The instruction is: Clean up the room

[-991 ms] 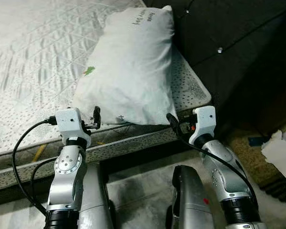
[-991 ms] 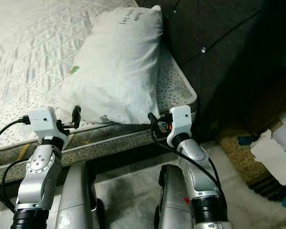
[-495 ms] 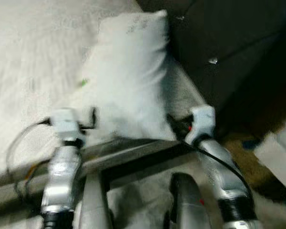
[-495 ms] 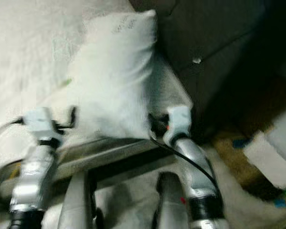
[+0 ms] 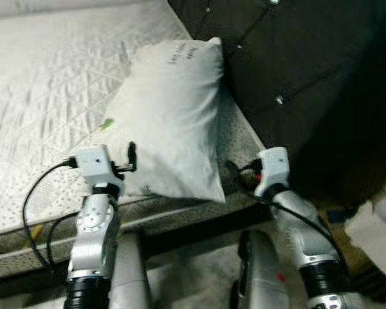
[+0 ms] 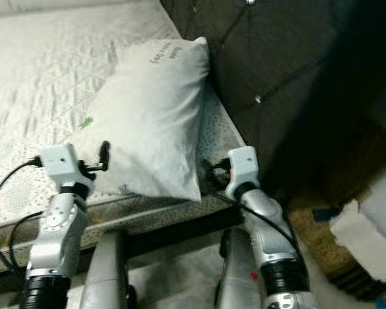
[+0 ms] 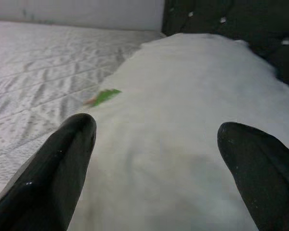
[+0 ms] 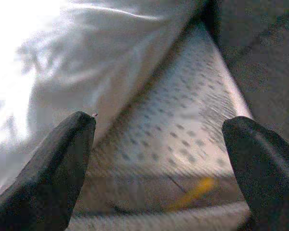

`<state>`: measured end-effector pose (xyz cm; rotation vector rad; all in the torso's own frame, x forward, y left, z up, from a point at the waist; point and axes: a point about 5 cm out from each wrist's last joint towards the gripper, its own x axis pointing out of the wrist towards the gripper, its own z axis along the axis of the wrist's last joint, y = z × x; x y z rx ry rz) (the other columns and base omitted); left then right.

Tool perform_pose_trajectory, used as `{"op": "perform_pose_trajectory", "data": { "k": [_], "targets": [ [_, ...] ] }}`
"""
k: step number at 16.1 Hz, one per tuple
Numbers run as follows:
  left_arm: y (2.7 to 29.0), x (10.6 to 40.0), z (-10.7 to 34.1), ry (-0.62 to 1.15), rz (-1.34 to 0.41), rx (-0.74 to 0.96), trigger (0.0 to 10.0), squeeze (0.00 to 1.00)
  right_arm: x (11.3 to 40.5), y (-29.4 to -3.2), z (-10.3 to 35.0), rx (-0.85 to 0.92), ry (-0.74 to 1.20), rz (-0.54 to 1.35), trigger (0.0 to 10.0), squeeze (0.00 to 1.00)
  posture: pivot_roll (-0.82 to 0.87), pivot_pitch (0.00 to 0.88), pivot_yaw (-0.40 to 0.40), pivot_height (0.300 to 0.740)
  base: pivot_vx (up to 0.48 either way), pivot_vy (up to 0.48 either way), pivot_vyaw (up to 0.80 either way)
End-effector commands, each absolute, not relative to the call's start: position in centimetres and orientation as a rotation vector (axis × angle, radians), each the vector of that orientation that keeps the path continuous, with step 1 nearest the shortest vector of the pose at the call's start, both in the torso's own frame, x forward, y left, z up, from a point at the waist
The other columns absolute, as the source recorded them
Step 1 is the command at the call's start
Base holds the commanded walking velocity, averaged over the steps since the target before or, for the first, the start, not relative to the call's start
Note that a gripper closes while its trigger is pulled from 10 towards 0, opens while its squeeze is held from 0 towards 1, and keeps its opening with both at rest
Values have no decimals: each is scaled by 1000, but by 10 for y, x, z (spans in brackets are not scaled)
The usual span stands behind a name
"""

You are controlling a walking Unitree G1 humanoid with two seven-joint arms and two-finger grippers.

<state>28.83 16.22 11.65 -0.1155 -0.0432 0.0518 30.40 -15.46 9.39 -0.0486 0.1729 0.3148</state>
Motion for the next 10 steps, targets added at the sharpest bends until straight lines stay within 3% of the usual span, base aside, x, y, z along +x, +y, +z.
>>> {"op": "perform_pose_trajectory", "data": {
  "k": [1,2,4,10],
  "targets": [
    [161,289,117,-49,45,-110,10000,0,302,-159,90,-74,192,320,10000,0,-18,70,27,526,0,0,0],
    [161,289,117,-49,45,-110,10000,0,302,-158,90,-82,185,326,10000,0,-18,70,27,526,0,0,0],
    [159,289,117,-49,40,-111,10000,0,302,-156,90,-82,180,340,10000,0,-18,66,27,526,0,0,800],
    [159,288,117,-48,41,-107,10000,0,302,-152,86,-83,218,386,10000,0,-13,63,26,526,0,0,0]
  ]
}}
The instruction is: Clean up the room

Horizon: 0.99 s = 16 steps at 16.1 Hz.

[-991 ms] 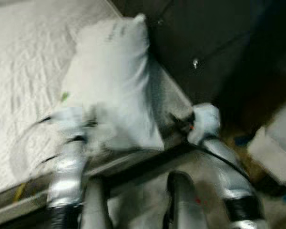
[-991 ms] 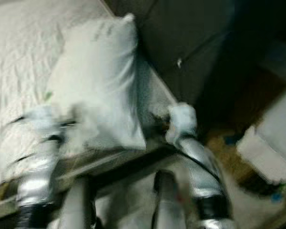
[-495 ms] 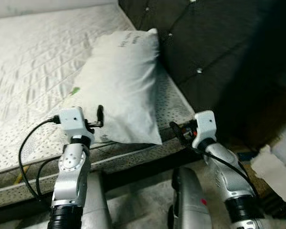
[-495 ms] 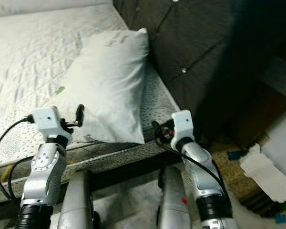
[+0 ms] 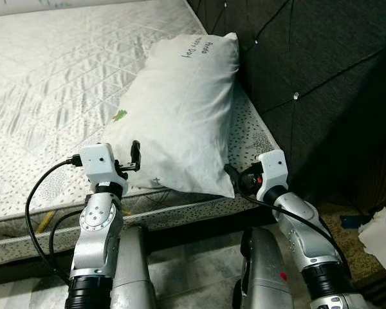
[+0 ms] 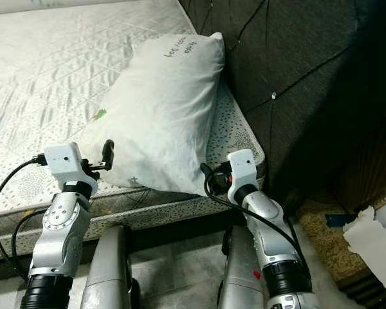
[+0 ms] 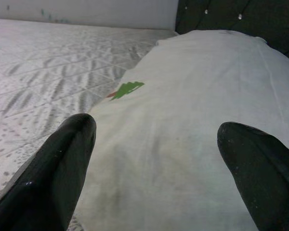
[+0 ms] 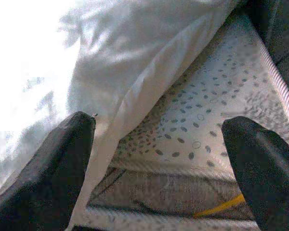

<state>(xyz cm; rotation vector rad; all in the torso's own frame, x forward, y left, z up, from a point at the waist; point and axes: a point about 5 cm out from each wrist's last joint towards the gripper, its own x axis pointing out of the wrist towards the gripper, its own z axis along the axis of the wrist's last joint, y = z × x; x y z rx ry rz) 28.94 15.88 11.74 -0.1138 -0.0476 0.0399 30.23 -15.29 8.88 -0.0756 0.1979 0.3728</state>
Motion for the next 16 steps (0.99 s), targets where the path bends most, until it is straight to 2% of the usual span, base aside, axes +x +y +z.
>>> {"op": "perform_pose_trajectory", "data": {
  "k": [1,5,8,11,13,15,16],
  "targets": [
    [159,288,117,-46,40,-106,10000,0,303,-151,85,-75,244,402,10000,0,-12,65,26,526,0,0,0],
    [162,286,117,-35,37,-99,10000,0,304,-147,80,-91,342,536,10000,0,-6,88,29,526,0,0,0],
    [164,282,113,0,2,-136,10000,0,317,-166,94,43,345,492,10000,0,-4,84,30,526,0,0,0],
    [175,264,107,29,-13,-41,10000,0,323,-175,103,69,310,484,10000,0,7,86,31,526,0,0,0],
    [187,247,100,62,35,-16,10000,0,325,-168,101,56,300,469,10000,0,15,86,31,526,0,0,800],
    [188,249,104,48,49,-14,10000,0,326,-161,98,70,302,448,10000,0,36,84,29,526,0,0,800],
    [186,252,106,43,48,-16,10000,0,325,-159,97,64,306,442,10000,0,36,84,31,526,0,0,0]
  ]
}}
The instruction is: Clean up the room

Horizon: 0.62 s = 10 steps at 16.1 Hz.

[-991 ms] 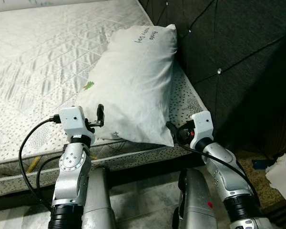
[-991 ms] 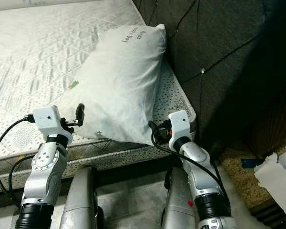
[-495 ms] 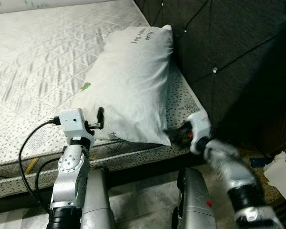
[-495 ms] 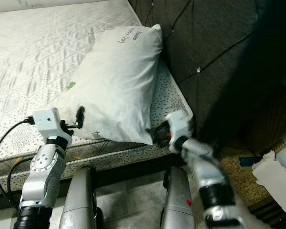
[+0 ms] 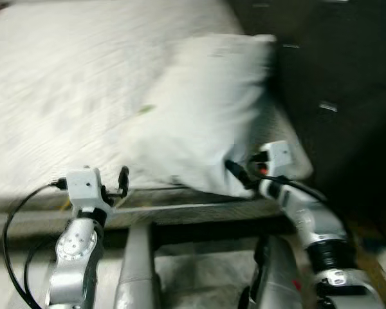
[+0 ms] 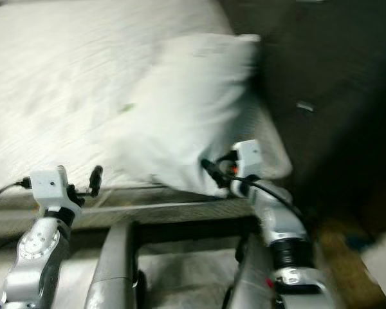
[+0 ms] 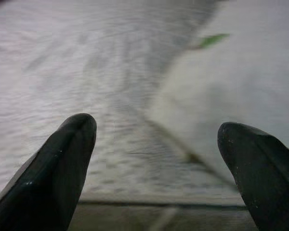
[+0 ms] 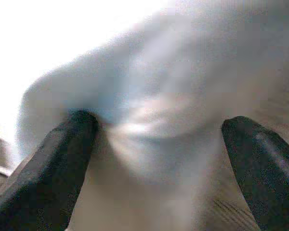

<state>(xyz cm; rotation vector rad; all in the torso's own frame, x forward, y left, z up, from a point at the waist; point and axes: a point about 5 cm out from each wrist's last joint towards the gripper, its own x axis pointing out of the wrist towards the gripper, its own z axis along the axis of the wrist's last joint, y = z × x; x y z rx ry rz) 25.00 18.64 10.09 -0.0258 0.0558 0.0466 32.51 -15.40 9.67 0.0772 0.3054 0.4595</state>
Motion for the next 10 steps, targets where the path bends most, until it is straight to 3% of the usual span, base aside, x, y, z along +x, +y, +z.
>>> {"op": "perform_pose_trajectory", "data": {
  "k": [1,6,10],
  "targets": [
    [182,255,108,38,36,-19,10000,0,325,-158,96,31,328,431,10000,0,32,86,35,526,0,0,0],
    [178,260,110,42,10,-25,10000,0,326,-179,99,29,369,372,10000,0,17,92,55,526,0,0,0],
    [177,262,111,49,3,-30,10000,0,309,-182,108,35,452,559,10000,0,12,92,57,526,0,0,0]
  ]
}}
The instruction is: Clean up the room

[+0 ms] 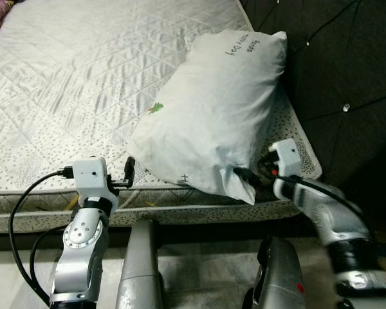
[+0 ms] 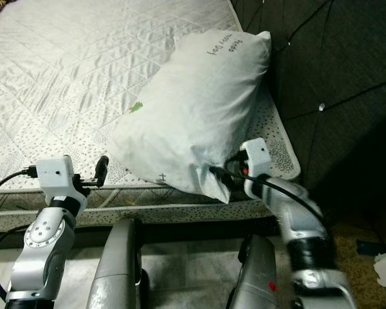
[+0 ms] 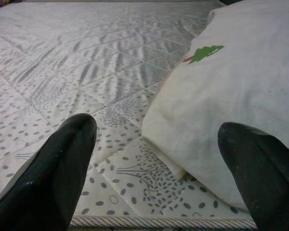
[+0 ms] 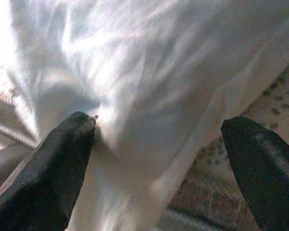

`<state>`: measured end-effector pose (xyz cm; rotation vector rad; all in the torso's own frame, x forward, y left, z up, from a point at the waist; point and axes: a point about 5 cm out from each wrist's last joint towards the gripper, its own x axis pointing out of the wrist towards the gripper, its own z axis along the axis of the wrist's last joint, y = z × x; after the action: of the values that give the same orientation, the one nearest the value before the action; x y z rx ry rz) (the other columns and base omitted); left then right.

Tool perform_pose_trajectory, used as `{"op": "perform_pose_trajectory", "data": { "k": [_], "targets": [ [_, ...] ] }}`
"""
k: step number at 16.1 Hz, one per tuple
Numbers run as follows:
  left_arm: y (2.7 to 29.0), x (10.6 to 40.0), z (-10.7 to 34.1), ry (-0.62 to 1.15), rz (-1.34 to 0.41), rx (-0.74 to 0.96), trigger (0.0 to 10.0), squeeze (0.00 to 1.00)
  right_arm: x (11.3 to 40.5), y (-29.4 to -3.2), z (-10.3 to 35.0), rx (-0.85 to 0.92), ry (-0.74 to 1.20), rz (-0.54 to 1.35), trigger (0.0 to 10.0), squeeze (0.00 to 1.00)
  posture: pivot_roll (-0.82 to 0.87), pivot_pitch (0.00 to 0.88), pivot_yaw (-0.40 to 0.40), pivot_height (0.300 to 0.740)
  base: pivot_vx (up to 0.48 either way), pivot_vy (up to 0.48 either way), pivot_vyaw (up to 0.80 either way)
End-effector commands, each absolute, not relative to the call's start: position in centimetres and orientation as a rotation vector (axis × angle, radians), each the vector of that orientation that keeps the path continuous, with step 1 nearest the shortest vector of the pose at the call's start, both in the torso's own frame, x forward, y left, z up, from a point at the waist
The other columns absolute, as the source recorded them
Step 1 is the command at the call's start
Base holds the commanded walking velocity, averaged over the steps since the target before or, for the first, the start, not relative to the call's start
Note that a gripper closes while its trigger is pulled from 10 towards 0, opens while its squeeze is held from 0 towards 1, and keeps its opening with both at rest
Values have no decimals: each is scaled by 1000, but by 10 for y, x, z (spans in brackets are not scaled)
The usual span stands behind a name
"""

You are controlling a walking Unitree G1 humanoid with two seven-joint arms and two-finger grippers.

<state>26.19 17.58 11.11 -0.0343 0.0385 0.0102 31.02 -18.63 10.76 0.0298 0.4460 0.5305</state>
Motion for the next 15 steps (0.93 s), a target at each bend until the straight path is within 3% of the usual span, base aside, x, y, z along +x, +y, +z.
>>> {"op": "perform_pose_trajectory", "data": {
  "k": [1,3,13,14,15],
  "targets": [
    [177,263,110,50,5,-31,10000,0,305,-184,109,54,464,580,10000,0,10,92,58,526,0,0,0],
    [177,263,109,54,3,-33,10000,0,299,-191,111,87,490,577,10000,0,2,93,58,526,0,0,0],
    [176,265,111,49,3,-35,10000,0,307,-118,109,173,386,367,10000,0,17,87,51,526,0,0,0],
    [175,266,111,47,2,-37,10000,0,313,-111,112,195,360,322,3059,0,16,83,48,526,0,0,0],
    [174,267,110,47,1,-38,10000,0,317,-107,115,211,345,304,0,0,16,80,47,526,0,0,0]
  ]
}}
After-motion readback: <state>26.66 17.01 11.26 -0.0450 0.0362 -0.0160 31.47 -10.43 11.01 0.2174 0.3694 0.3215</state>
